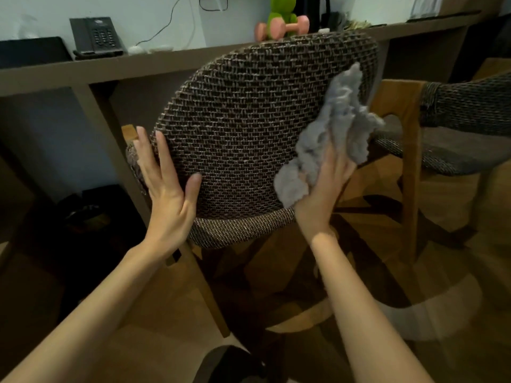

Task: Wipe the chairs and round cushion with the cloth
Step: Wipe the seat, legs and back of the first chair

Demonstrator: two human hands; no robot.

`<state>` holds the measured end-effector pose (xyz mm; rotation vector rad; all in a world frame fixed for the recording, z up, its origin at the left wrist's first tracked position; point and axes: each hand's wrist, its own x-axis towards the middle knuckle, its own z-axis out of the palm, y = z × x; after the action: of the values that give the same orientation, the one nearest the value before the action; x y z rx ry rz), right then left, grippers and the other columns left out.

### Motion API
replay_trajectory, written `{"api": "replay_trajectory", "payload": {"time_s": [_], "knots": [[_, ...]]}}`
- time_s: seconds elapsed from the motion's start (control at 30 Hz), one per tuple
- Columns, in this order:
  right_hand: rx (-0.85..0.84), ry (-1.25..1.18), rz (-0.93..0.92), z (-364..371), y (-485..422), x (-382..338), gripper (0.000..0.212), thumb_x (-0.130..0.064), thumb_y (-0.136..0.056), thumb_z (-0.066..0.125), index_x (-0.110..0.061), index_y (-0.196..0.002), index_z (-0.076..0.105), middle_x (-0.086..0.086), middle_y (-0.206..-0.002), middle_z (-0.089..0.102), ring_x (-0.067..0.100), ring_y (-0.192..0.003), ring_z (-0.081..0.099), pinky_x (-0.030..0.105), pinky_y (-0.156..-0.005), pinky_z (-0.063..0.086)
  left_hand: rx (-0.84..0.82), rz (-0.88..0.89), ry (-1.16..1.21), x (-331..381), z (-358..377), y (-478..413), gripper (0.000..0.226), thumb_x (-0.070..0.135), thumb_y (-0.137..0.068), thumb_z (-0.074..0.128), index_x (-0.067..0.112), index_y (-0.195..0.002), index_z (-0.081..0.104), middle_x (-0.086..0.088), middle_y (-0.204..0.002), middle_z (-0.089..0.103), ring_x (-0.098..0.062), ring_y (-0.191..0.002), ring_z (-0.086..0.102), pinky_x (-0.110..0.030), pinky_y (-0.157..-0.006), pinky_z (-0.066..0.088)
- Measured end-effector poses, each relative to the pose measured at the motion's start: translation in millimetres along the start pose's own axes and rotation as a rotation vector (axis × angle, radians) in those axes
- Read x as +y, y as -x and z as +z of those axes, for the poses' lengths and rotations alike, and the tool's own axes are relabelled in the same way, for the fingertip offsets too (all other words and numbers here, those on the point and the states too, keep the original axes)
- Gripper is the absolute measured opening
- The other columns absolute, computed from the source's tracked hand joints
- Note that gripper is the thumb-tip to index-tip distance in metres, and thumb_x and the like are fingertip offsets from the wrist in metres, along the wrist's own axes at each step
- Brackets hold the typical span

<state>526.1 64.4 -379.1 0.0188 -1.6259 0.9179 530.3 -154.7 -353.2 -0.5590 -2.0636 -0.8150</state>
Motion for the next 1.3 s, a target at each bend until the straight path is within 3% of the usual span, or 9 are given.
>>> {"api": "replay_trajectory", "payload": {"time_s": [0.1,0.17,0.47,0.6,0.77,0.97,1.13,1.2,1.3], "knots": [[0.130,-0.135,0.325,8,5,-6,0.065,-0.037,-0.090,0.045,-0.005,-0.145,0.034,0.015,-0.152,0.031,0.003,-0.135,0.018,0.030,-0.119,0.006,-0.128,0.028,-0.038,-13,-1,21,0.079,0.025,-0.100,0.047,0.020,-0.150,-0.014,-0.015,-0.151,-0.033,-0.025,-0.141,-0.030,-0.036,-0.117,-0.016],[0.188,-0.163,0.392,16,14,-11,0.063,-0.037,-0.089,0.043,-0.007,-0.144,0.036,0.012,-0.152,0.032,0.011,-0.139,0.020,0.024,-0.117,0.005,-0.220,0.032,-0.029,-20,-3,33,0.082,0.030,-0.099,0.048,0.030,-0.149,-0.017,0.002,-0.149,-0.041,-0.021,-0.140,-0.033,-0.027,-0.115,-0.018],[-0.083,0.020,-0.126,16,52,14,0.053,-0.048,-0.099,0.035,-0.013,-0.139,0.036,0.019,-0.144,0.034,0.007,-0.127,0.014,0.013,-0.113,0.003,-0.387,-0.006,-0.137,-35,-3,60,0.091,0.031,-0.089,0.052,0.032,-0.150,-0.015,0.006,-0.148,-0.042,-0.022,-0.141,-0.032,-0.038,-0.113,-0.009],[0.072,-0.071,0.225,18,35,28,0.050,-0.026,-0.093,0.052,-0.010,-0.139,0.040,0.014,-0.146,0.039,0.011,-0.132,0.028,0.020,-0.118,0.012,-0.411,-0.031,-0.129,-32,-5,60,0.092,0.032,-0.089,0.053,0.034,-0.149,-0.016,0.007,-0.147,-0.044,-0.020,-0.140,-0.033,-0.044,-0.113,-0.008],[0.351,-0.465,0.708,22,14,32,0.038,-0.015,-0.100,0.040,-0.001,-0.135,0.045,0.015,-0.137,0.051,0.023,-0.128,0.049,0.044,-0.111,0.035,-0.439,-0.026,-0.121,-31,-13,60,0.093,0.028,-0.089,0.055,0.040,-0.148,-0.016,0.011,-0.147,-0.043,-0.017,-0.141,-0.032,-0.043,-0.115,-0.004],[0.169,-0.258,0.304,44,82,-21,0.047,-0.031,-0.088,0.053,-0.012,-0.131,0.045,0.015,-0.141,0.036,0.026,-0.133,0.035,0.031,-0.114,0.029,-0.383,0.007,-0.102,-34,-18,62,0.096,0.001,-0.087,0.062,0.038,-0.151,0.001,0.011,-0.155,-0.028,-0.014,-0.145,-0.020,-0.027,-0.113,0.005],[-0.298,-0.031,-0.254,58,131,-46,0.044,-0.032,-0.086,0.059,-0.022,-0.127,0.045,0.006,-0.126,0.032,0.034,-0.112,0.034,0.050,-0.093,0.046,-0.414,0.056,-0.117,-44,-44,62,0.101,-0.012,-0.079,0.063,0.034,-0.152,0.012,0.012,-0.160,-0.008,-0.008,-0.147,-0.001,-0.030,-0.109,0.027],[-0.284,0.043,-0.446,46,124,-40,0.040,-0.027,-0.088,0.060,-0.016,-0.125,0.049,0.008,-0.119,0.036,0.032,-0.101,0.039,0.043,-0.086,0.042,-0.392,0.046,-0.131,-47,-55,61,0.100,-0.011,-0.080,0.062,0.036,-0.152,0.012,0.016,-0.160,0.000,-0.004,-0.146,0.006,-0.027,-0.106,0.027],[-0.098,-0.065,-0.359,25,87,-46,0.044,-0.045,-0.096,0.045,-0.021,-0.133,0.043,0.009,-0.133,0.033,0.014,-0.125,0.032,0.026,-0.105,0.025,-0.297,0.020,-0.108,-53,-68,54,0.087,-0.003,-0.087,0.058,0.035,-0.152,0.014,0.014,-0.160,0.006,-0.007,-0.146,0.011,-0.029,-0.111,0.022]]}}
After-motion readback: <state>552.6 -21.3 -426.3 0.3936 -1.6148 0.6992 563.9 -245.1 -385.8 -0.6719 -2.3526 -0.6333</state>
